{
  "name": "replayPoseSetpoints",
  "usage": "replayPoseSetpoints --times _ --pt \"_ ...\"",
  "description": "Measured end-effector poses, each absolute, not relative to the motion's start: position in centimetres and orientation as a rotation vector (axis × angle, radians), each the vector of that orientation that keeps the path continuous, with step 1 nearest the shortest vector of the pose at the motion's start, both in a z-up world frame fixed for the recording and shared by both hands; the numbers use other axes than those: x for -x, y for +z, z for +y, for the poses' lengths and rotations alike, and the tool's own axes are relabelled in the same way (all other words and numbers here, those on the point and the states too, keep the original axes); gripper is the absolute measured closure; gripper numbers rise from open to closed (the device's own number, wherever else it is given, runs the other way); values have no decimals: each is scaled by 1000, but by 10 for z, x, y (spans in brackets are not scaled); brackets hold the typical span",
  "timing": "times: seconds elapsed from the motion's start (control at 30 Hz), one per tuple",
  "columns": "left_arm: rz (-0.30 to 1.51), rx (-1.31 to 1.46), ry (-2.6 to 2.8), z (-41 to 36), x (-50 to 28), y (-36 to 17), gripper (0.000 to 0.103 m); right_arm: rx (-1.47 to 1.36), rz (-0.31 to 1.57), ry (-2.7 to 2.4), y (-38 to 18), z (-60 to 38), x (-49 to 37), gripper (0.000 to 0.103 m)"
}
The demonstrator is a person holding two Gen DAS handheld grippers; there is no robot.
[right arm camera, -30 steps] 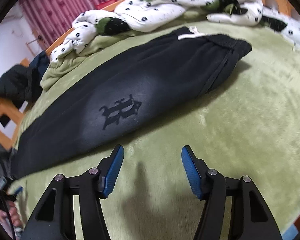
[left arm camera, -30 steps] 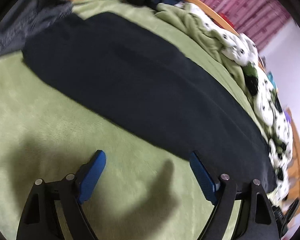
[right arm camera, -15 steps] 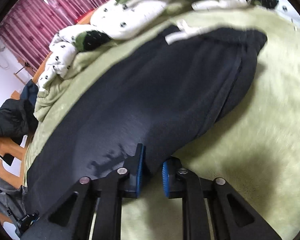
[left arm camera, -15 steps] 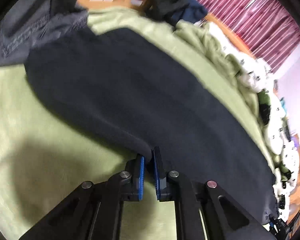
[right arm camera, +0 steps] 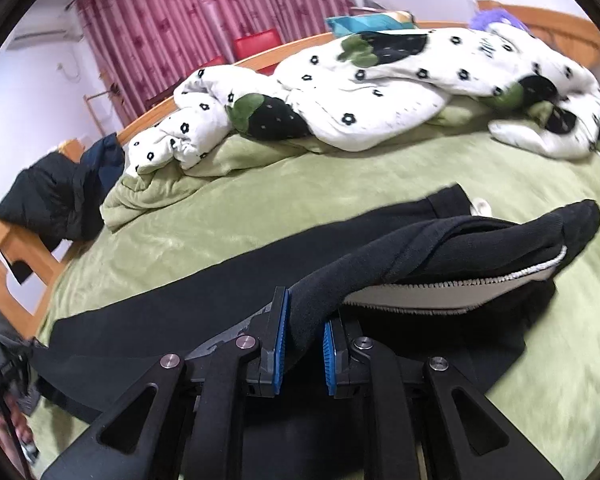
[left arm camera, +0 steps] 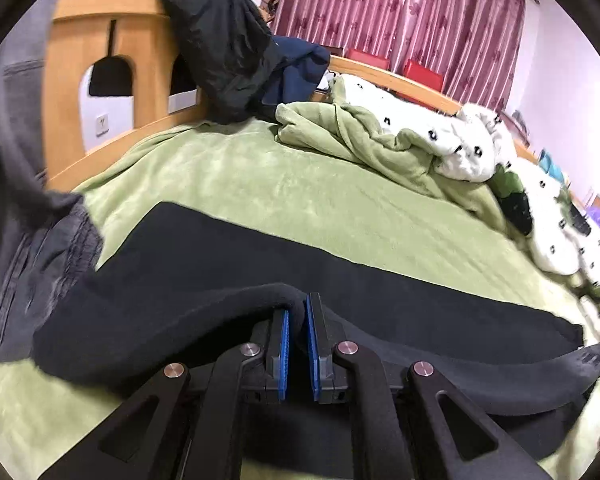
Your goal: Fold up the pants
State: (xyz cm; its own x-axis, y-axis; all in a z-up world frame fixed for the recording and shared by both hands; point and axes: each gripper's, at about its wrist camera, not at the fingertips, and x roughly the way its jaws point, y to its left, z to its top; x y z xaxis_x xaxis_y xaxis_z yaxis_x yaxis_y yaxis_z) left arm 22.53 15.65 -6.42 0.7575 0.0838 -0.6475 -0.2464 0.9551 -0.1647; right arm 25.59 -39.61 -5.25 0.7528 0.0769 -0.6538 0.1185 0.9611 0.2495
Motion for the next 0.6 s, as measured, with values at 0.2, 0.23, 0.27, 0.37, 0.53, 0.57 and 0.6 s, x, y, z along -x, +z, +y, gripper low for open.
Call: replayPoseSetpoints --times 0.2,0.23,0.27,0.37,0.53,0.57,0.6 --pt "669 67 244 130 -276 -101 94 -242 736 -41 -90 -389 -306 88" --pt "677 73 253 131 -286 -104 94 -249 738 -47 -94 -389 -313 88" --pt "680 89 259 133 -294 -107 94 -258 744 -55 -99 -390 -322 88" --pt "683 97 271 134 -315 -114 94 -285 763 -98 -115 -393 -349 88" --pt "741 55 308 126 -339 -130 93 -329 840 -156 -136 -397 -377 83" --pt "750 42 318 123 -340 -130 91 -336 843 -156 -135 -397 -376 83" --pt "759 30 321 122 -339 -128 91 -338 842 -150 -132 -397 -372 81"
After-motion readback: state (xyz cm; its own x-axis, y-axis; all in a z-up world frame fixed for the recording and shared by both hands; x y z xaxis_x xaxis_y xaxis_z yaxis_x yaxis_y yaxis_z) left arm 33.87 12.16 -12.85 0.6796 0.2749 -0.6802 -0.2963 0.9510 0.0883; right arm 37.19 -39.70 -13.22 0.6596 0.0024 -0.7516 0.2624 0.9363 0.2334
